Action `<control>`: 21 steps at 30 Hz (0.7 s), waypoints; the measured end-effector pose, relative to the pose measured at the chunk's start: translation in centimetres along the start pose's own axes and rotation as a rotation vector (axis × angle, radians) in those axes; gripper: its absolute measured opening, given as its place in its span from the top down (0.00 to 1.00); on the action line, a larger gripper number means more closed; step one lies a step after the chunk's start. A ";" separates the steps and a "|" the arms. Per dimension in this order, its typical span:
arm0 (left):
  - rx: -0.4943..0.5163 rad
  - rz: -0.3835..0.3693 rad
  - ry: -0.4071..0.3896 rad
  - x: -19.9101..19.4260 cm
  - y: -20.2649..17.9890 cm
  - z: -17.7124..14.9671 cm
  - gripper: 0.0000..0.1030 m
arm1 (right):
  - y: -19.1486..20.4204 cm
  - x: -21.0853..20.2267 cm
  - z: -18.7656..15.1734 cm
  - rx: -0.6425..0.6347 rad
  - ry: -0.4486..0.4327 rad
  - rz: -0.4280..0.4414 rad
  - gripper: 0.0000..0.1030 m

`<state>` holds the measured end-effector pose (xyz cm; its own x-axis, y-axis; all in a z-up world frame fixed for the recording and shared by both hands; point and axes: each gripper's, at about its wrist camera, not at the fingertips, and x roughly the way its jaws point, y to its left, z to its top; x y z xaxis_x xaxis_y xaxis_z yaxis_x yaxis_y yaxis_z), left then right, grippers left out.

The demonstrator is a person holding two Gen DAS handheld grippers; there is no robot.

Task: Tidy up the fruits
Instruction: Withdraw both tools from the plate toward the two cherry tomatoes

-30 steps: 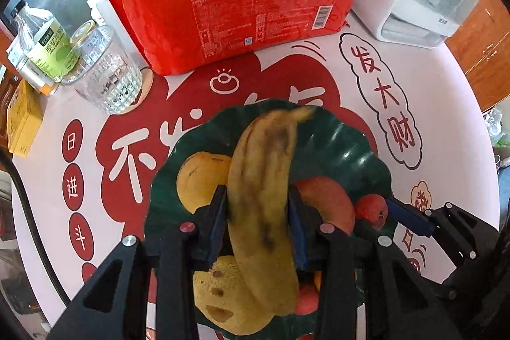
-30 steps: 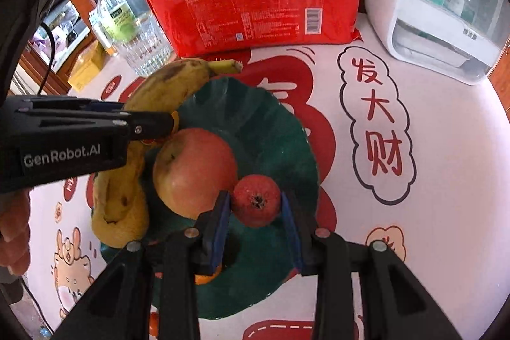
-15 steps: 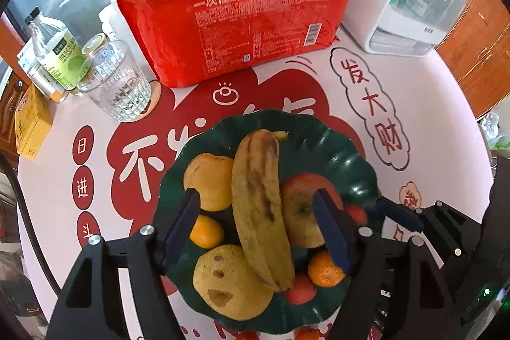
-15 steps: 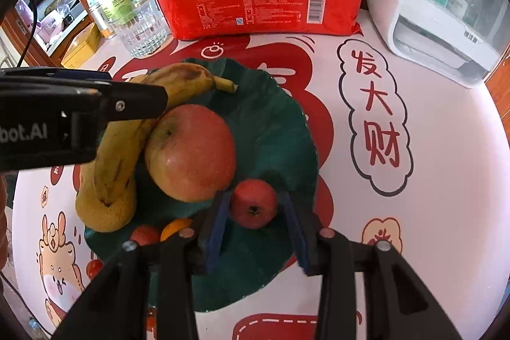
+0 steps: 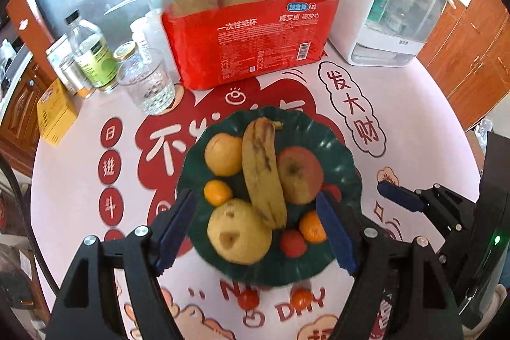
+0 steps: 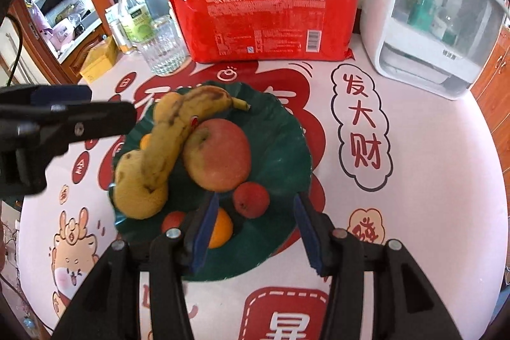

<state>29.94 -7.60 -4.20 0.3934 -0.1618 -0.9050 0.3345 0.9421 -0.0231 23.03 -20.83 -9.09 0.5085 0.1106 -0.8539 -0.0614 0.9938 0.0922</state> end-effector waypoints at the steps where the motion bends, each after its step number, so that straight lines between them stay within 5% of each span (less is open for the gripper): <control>1: -0.003 0.002 -0.002 -0.4 0.1 -0.5 0.25 | 0.3 -0.5 -0.2 -0.004 -0.004 0.001 0.52; 21: -0.060 0.052 -0.039 -8.9 0.9 -11.7 0.23 | 3.3 -10.6 -5.8 -0.049 -0.090 0.039 0.52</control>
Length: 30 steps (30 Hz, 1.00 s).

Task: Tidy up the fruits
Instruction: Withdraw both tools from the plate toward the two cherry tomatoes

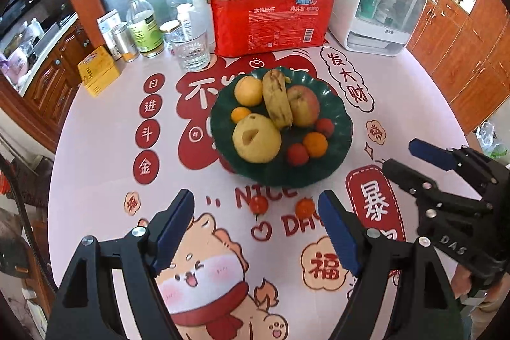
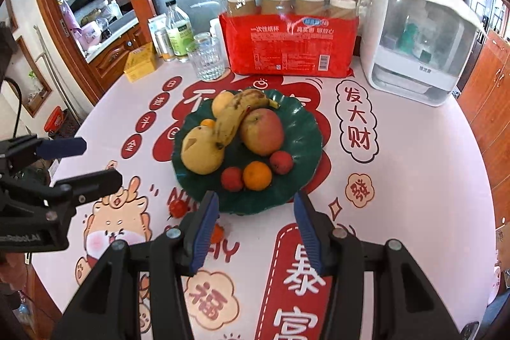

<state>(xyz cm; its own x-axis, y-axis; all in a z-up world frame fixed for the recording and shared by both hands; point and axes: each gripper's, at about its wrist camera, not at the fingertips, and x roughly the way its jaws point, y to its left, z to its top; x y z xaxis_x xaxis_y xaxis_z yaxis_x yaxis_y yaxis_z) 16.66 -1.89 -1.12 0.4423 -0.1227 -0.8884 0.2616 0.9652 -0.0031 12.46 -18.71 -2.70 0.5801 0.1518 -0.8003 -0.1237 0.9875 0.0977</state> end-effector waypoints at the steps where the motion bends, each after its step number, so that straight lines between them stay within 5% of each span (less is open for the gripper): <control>1: -0.003 0.002 -0.003 -0.3 0.1 -0.3 0.23 | 0.1 -0.5 -0.2 -0.004 -0.007 0.001 0.52; 13: -0.039 0.043 -0.035 -1.3 1.3 -3.9 0.20 | 1.2 -2.8 -2.4 -0.009 -0.046 0.034 0.52; 30: 0.010 0.116 0.017 5.8 1.1 -7.0 0.20 | 1.7 1.6 -5.7 0.046 0.028 0.085 0.52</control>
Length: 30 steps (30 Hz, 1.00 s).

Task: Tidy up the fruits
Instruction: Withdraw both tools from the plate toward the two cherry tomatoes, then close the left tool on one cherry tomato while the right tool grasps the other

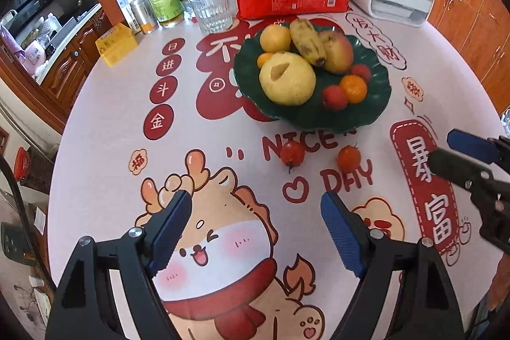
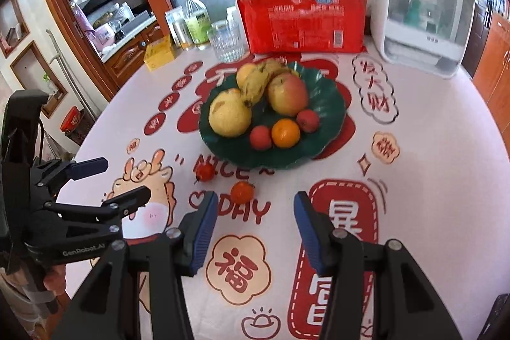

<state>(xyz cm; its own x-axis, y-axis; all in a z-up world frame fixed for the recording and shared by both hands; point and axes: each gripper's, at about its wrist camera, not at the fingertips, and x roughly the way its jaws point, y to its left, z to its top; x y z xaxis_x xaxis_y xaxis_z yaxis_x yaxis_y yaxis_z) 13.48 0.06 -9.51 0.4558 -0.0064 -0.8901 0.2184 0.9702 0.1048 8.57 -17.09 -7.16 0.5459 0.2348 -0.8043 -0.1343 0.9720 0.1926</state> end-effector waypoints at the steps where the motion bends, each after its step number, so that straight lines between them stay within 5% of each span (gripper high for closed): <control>1: 0.000 -0.002 0.002 0.4 0.0 0.0 0.20 | 0.0 0.5 -0.2 0.003 0.007 0.002 0.52; 30: -0.038 -0.157 0.044 8.5 0.3 3.6 0.22 | 0.8 9.7 -1.6 0.018 0.090 0.001 0.52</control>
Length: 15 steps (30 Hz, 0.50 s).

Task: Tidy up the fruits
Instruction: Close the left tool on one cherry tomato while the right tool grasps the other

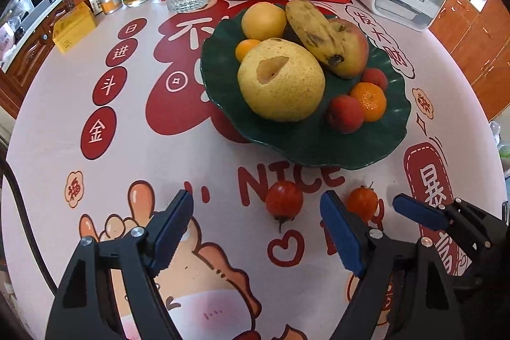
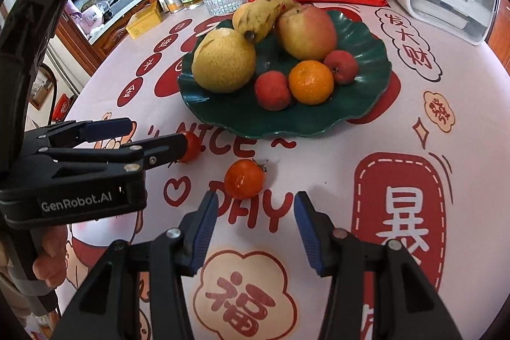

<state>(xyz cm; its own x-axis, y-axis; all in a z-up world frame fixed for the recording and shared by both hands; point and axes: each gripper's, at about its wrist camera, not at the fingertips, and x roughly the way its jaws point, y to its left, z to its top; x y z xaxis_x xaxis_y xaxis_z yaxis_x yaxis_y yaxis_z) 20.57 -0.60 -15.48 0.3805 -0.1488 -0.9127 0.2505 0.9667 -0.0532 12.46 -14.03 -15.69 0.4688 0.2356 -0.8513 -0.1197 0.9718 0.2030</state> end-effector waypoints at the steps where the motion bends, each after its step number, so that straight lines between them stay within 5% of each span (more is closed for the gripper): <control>1: -0.001 -0.004 0.002 0.2 0.1 0.0 0.22 | 0.0 0.2 0.0 -0.002 0.000 -0.003 0.52; 15: -0.020 -0.048 0.026 1.8 0.3 0.1 0.45 | 0.7 1.5 0.1 -0.044 -0.027 -0.032 0.52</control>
<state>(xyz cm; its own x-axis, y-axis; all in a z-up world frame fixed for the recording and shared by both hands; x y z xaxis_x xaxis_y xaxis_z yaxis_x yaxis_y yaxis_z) 21.37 -0.56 -17.07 0.3448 -0.1895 -0.9194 0.2503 0.9625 -0.1045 13.18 -12.97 -16.75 0.4968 0.2048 -0.8434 -0.1421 0.9778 0.1538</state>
